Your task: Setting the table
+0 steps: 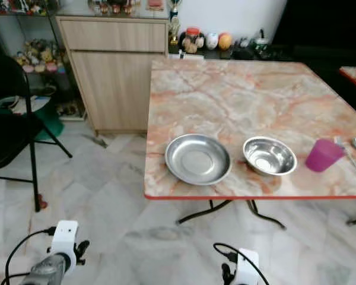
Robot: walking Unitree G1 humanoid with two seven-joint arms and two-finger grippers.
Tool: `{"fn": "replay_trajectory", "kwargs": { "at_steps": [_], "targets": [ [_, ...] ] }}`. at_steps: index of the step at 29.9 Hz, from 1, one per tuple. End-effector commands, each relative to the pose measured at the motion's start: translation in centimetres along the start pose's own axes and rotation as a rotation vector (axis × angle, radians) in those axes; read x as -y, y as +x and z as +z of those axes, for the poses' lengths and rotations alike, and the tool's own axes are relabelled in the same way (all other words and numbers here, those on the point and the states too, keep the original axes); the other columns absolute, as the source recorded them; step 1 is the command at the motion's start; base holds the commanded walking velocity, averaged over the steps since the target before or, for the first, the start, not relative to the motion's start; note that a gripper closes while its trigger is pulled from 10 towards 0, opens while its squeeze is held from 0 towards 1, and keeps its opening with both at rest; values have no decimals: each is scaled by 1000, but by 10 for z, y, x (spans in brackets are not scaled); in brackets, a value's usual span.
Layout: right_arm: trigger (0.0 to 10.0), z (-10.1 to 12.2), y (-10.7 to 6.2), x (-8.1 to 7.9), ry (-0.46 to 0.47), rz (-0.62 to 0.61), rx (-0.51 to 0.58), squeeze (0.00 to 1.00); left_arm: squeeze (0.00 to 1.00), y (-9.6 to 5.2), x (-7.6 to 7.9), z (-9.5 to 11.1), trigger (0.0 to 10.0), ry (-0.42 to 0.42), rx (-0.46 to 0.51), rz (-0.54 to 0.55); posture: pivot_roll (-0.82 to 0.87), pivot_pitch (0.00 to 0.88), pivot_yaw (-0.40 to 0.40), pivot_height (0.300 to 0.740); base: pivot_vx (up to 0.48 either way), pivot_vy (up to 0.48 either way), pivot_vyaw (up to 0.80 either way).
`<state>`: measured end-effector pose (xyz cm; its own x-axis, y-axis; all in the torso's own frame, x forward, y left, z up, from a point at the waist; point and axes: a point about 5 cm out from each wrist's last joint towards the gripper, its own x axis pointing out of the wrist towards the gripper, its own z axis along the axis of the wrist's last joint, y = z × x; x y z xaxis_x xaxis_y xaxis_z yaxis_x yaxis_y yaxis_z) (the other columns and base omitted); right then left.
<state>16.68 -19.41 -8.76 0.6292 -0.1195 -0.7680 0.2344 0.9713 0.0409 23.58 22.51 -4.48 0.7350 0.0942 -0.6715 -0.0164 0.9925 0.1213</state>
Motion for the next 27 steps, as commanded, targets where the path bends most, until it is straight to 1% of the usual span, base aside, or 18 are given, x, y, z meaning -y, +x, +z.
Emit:
{"fn": "replay_trajectory", "kwargs": {
  "at_steps": [1,12,27],
  "targets": [
    [10000,2,0,5,0,-9,7,0,0,0,4,-1,10000,25,-6,-10,71,0,-20,740,0,0,0],
    [10000,1,0,3,-2,1,3,0,0,0,3,-1,10000,36,-6,-2,73,0,-15,740,0,0,0],
    [10000,-1,-1,7,-12,-10,-4,0,0,0,4,-1,10000,37,-7,-1,69,0,-16,740,0,-16,0]
  ]
}}
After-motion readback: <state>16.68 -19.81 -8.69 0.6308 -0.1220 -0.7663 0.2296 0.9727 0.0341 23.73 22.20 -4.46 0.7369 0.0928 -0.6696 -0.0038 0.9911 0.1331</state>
